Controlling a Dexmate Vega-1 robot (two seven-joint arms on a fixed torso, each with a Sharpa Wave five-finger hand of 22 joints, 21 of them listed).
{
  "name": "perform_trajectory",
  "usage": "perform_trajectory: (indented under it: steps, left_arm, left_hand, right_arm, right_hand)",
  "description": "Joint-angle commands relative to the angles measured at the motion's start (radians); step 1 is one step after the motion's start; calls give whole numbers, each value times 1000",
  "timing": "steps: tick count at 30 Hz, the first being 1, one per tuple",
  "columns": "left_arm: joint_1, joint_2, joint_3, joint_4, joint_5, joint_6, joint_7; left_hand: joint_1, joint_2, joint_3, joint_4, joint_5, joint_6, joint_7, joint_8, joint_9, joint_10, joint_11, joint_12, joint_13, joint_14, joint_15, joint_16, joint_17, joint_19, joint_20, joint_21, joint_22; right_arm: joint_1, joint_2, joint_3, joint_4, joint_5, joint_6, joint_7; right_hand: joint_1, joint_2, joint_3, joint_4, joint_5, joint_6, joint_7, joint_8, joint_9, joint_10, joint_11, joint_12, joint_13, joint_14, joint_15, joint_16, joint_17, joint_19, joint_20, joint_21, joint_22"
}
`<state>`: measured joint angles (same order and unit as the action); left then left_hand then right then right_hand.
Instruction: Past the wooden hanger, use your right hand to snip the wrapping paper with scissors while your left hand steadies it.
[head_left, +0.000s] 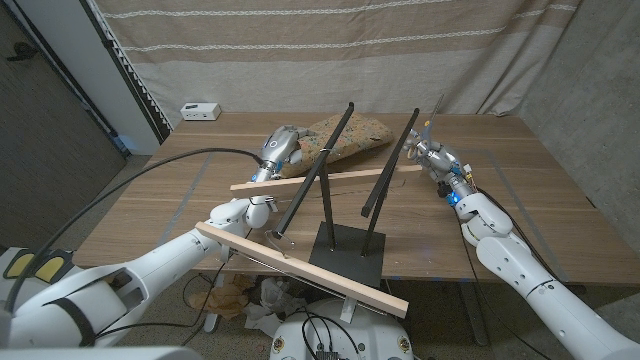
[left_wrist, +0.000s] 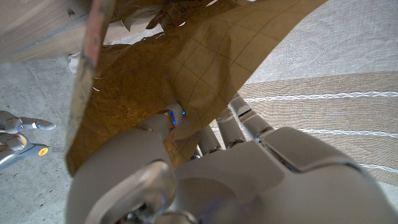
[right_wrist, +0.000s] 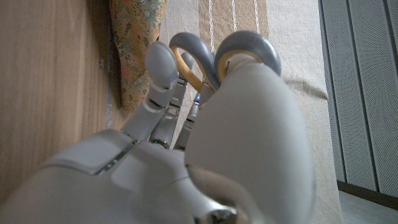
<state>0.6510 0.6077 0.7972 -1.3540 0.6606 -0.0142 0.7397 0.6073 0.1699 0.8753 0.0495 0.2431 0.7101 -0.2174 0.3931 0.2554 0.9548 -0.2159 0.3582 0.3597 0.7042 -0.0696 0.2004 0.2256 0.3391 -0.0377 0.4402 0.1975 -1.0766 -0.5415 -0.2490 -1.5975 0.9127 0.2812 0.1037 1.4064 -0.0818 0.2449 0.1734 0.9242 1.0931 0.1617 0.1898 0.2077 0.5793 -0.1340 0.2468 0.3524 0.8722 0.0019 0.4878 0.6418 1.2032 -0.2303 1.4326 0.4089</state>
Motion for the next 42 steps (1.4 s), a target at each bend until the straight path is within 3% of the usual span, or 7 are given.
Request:
perform_trajectory:
  steps: [1,12,24,32,36,40,42]
  left_arm:
    - [7,0,-5,-6,0,3,6]
    - [7,-1,-2,-15,8,7,1]
    - [14,0,-3,-33,15,25,-6]
    - [21,0,-5,-40,15,34,-7]
    - [24,0,-6,-42,16,37,-6]
    - [27,0,-8,-43,12,38,-6]
    - [27,0,-7,-42,13,38,-6]
  left_hand:
    - [13,0,3,-4,8,7,-1,8,-1,8,2,5,6,12,-162,3,2,7,-38,-1,4]
    - [15,0,3,-5,8,6,-1,7,-3,8,2,4,7,13,-164,3,3,7,-37,-1,4]
    - [16,0,2,-6,8,7,-1,7,-4,8,2,4,8,14,-163,3,3,8,-38,-1,4]
    - [16,0,2,-5,8,7,-1,7,-4,8,2,4,8,14,-163,2,3,8,-38,-1,4]
    - [17,0,2,-7,8,7,-1,7,-4,8,2,3,9,14,-163,2,3,8,-38,-1,4]
    - [17,0,2,-6,8,8,-1,7,-4,8,2,3,9,14,-162,2,2,8,-38,-1,4]
    - [17,0,2,-6,8,8,-1,7,-5,7,2,3,9,14,-162,2,2,8,-38,-1,4]
  right_arm:
    - [3,5,7,4,56,-21,48]
    - [-2,11,19,16,99,-18,107]
    - [-10,47,43,-11,268,-101,214]
    - [-7,55,53,-25,317,-152,232]
    - [-1,65,53,-8,323,-154,255]
    - [-2,65,53,-13,312,-158,238]
    - [-2,70,55,-9,316,-158,241]
  right_hand:
    - [71,33,356,-362,0,-136,-138,0,3,21,-10,-7,-1,516,-232,357,-7,8,-1,2,23]
    - [100,13,345,-358,17,-101,-137,2,7,28,-11,-13,0,517,-231,403,-31,8,0,2,88]
    - [121,4,336,-357,40,-95,-114,-1,11,46,26,-15,-7,516,-232,435,-56,9,-1,-9,125]
    - [131,-10,329,-354,69,-64,-70,7,22,58,68,-19,-15,521,-232,474,-77,18,-1,-22,160]
    - [78,-28,289,-333,67,-51,-51,7,25,73,104,-19,-21,534,-229,506,-98,42,0,-16,178]
    - [-18,-15,213,-297,31,-46,-41,8,32,76,111,-24,-28,533,-228,542,-134,84,0,-20,171]
    - [-108,1,111,-280,-138,-39,-32,14,48,84,114,-26,-37,529,-228,592,-171,129,2,-36,145]
